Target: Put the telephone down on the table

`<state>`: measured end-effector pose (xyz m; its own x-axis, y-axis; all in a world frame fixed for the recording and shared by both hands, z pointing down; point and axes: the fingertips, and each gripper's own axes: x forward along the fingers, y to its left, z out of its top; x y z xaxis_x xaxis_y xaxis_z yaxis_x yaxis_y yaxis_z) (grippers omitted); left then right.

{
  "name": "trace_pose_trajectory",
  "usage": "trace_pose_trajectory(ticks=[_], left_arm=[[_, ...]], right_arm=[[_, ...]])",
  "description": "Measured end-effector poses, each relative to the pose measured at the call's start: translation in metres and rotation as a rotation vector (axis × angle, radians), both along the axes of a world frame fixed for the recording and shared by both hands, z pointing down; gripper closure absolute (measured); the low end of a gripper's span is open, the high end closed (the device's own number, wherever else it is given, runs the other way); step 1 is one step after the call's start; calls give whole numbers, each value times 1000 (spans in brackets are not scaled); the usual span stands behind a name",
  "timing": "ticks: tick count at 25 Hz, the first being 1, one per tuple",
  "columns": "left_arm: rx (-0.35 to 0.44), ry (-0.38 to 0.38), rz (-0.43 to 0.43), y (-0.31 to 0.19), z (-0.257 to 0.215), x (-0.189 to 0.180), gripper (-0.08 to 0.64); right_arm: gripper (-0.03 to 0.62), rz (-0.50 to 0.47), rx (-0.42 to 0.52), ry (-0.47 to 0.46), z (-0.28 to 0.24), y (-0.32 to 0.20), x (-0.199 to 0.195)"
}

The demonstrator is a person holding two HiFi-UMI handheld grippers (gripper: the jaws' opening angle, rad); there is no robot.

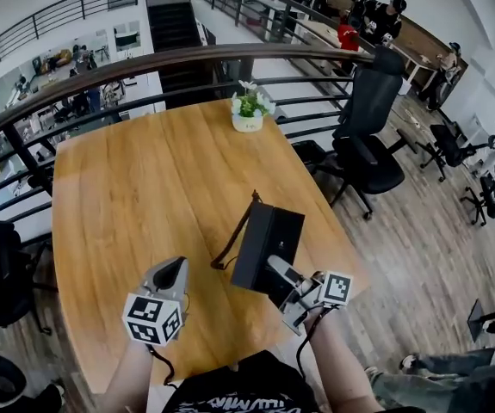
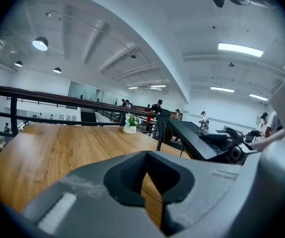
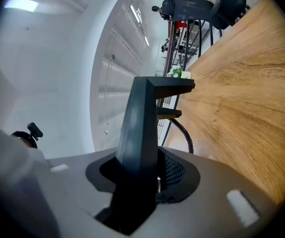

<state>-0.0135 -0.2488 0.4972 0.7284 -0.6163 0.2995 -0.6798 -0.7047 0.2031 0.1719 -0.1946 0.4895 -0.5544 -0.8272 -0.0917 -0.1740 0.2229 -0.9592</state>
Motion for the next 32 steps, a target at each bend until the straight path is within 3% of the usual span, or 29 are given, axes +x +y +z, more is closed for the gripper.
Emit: trace_pose_trajectory(ticks=[10,19,32], left_arm=[[-31,-21,-159,-36,-6,13,558],[-25,-32,-277,-72,-16,56,558],[-17,-63,-351,-133,-4,98,558]], right_arm=[[430,-132,-3,34,2,-71,45],[430,-265,-2,43,2,-126,92],[430,-419,-28,109,36,-200,126]])
